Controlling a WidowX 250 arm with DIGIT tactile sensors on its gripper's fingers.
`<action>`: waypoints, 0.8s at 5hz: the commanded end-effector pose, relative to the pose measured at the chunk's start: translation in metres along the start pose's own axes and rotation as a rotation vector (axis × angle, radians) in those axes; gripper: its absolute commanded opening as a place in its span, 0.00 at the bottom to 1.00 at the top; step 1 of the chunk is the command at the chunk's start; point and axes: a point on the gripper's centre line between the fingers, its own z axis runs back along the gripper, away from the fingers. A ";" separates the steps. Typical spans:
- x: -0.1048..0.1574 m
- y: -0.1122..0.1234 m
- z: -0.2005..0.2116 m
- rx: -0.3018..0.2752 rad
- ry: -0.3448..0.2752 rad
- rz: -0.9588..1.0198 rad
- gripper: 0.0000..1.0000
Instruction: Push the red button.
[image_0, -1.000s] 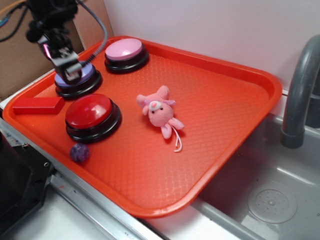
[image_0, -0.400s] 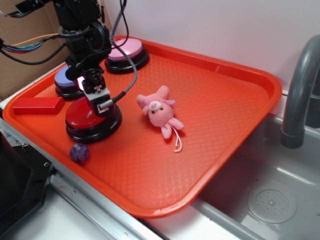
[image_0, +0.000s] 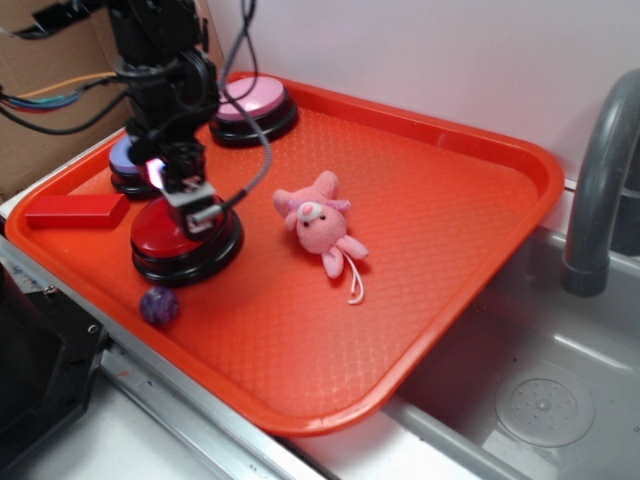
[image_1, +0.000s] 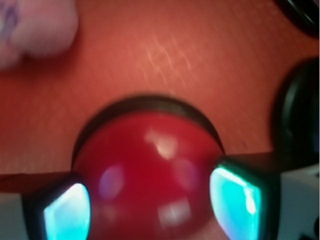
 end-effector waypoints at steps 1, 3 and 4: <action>0.002 0.014 0.068 -0.024 -0.087 0.018 1.00; 0.002 0.009 0.074 0.005 -0.048 0.080 1.00; -0.004 0.008 0.083 -0.004 -0.065 0.105 1.00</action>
